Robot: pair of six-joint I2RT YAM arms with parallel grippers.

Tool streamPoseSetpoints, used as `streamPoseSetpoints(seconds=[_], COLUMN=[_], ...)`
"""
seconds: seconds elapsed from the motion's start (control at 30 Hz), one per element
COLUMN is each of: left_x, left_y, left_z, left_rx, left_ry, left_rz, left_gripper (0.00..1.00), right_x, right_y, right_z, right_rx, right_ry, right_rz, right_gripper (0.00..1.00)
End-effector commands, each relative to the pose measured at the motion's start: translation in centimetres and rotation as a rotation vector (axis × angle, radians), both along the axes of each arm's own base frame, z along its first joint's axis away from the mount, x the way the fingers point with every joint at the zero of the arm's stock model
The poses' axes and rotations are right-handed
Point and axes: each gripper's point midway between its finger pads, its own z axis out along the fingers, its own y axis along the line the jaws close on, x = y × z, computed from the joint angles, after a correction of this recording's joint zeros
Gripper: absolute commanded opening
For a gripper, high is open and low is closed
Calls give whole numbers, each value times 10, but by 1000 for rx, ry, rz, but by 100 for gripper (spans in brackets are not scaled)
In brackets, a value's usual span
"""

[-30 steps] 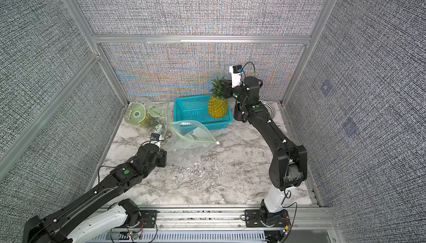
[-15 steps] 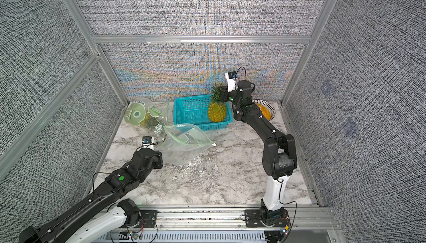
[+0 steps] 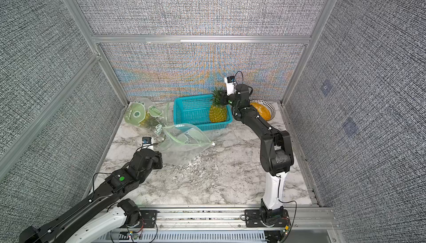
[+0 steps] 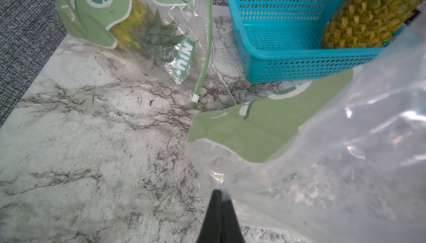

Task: Open the zip-top bag and take out the pineapple
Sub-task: Place the pineapple in the basket.

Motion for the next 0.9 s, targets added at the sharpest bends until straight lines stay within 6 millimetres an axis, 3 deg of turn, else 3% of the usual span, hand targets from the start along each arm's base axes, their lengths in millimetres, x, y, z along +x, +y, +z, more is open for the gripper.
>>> streamPoseSetpoints(seconds=[0.0, 0.57, 0.87], left_x=[1, 0, 0], left_y=[-1, -2, -1], left_z=[1, -2, -2], left_rx=[-11, -16, -12], left_ry=[-4, -1, -3], left_rz=[3, -4, -4], left_gripper=[0, 0, 0], right_x=[3, -7, -10], right_y=[2, 3, 3], right_z=[30, -7, 5], right_rx=[34, 12, 14], right_ry=[-133, -74, -91], right_rz=[7, 21, 17], right_gripper=[0, 0, 20])
